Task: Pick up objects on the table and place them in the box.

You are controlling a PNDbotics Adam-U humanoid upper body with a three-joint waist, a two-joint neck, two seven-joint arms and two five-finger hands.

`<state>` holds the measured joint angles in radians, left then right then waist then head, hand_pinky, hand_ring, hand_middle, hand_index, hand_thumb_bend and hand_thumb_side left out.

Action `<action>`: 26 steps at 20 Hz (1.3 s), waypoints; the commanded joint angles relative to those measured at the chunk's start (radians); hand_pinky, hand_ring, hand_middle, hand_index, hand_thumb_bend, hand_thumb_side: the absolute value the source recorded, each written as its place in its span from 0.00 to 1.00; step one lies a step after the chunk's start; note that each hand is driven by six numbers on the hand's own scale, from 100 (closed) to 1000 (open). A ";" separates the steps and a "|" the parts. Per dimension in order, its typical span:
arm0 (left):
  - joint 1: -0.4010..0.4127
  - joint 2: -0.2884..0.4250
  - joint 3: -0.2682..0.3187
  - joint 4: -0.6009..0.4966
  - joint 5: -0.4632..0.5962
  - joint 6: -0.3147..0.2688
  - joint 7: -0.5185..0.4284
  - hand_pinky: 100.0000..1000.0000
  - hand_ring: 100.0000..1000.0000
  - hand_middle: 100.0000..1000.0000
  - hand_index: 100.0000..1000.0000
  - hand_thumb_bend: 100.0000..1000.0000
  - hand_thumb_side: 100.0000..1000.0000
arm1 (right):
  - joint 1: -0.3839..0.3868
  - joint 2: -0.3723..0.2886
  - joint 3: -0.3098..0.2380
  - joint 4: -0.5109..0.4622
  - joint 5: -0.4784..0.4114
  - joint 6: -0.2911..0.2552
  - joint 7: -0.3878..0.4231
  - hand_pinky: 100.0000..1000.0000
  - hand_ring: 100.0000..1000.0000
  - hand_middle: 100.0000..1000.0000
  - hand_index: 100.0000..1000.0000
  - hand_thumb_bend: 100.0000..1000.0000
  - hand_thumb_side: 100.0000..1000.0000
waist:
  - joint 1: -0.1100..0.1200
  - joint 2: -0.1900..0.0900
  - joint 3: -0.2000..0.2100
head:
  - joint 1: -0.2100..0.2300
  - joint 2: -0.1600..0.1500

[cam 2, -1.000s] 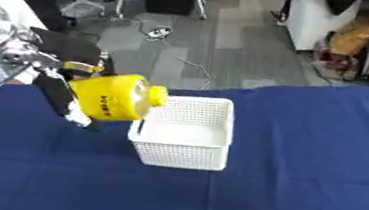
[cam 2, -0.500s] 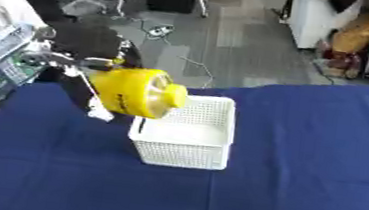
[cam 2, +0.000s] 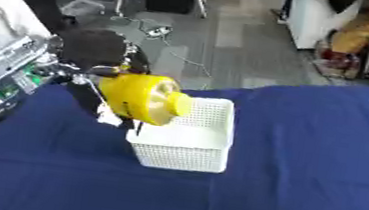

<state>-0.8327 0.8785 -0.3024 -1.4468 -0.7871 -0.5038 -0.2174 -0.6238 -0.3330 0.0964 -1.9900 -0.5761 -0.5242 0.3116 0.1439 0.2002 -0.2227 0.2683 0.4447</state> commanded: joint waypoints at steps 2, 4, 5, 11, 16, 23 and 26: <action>-0.029 0.013 0.012 0.012 -0.003 0.016 -0.011 0.00 0.00 0.00 0.02 0.00 0.51 | -0.022 0.007 -0.001 -0.010 0.002 0.006 -0.002 0.30 0.37 0.55 0.76 0.00 1.00 | -0.004 -0.009 -0.006 | 0.018 -0.019; -0.031 0.011 0.015 0.028 0.005 0.035 -0.024 0.00 0.00 0.00 0.02 0.00 0.51 | -0.025 0.012 -0.002 -0.010 0.003 0.008 -0.004 0.30 0.37 0.55 0.76 0.00 1.00 | -0.004 -0.005 -0.008 | 0.020 -0.023; -0.033 0.010 0.017 0.038 0.010 0.049 -0.036 0.00 0.00 0.00 0.02 0.00 0.51 | -0.027 0.015 -0.002 -0.010 0.004 0.010 -0.005 0.30 0.37 0.55 0.76 0.00 1.00 | -0.004 -0.002 -0.010 | 0.021 -0.026; -0.049 0.016 0.030 0.063 0.021 0.135 -0.127 0.00 0.00 0.00 0.02 0.00 0.51 | -0.045 0.033 -0.003 -0.010 0.006 0.013 -0.008 0.30 0.37 0.55 0.76 0.00 1.00 | 0.002 0.018 -0.030 | 0.028 -0.047; -0.054 0.008 0.042 0.094 0.072 0.200 -0.194 0.00 0.00 0.00 0.02 0.00 0.51 | -0.061 0.050 -0.002 -0.010 0.008 0.020 -0.005 0.30 0.38 0.55 0.76 0.00 1.00 | 0.011 0.036 -0.044 | 0.041 -0.068; -0.058 0.005 0.054 0.104 0.131 0.229 -0.208 0.00 0.00 0.00 0.03 0.00 0.51 | -0.077 0.062 -0.003 -0.010 0.009 0.030 -0.004 0.31 0.38 0.55 0.76 0.00 1.00 | 0.019 0.053 -0.057 | 0.049 -0.093; -0.059 0.003 0.055 0.107 0.147 0.230 -0.203 0.00 0.00 0.00 0.04 0.00 0.51 | -0.080 0.065 -0.003 -0.010 0.012 0.032 -0.004 0.31 0.38 0.55 0.76 0.00 1.00 | 0.020 0.056 -0.059 | 0.051 -0.096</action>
<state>-0.8696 0.8590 -0.2699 -1.3356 -0.6504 -0.2779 -0.4247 -0.6852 -0.2711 0.0958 -1.9899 -0.5686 -0.4960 0.3058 0.1684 0.2720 -0.2813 0.3079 0.3650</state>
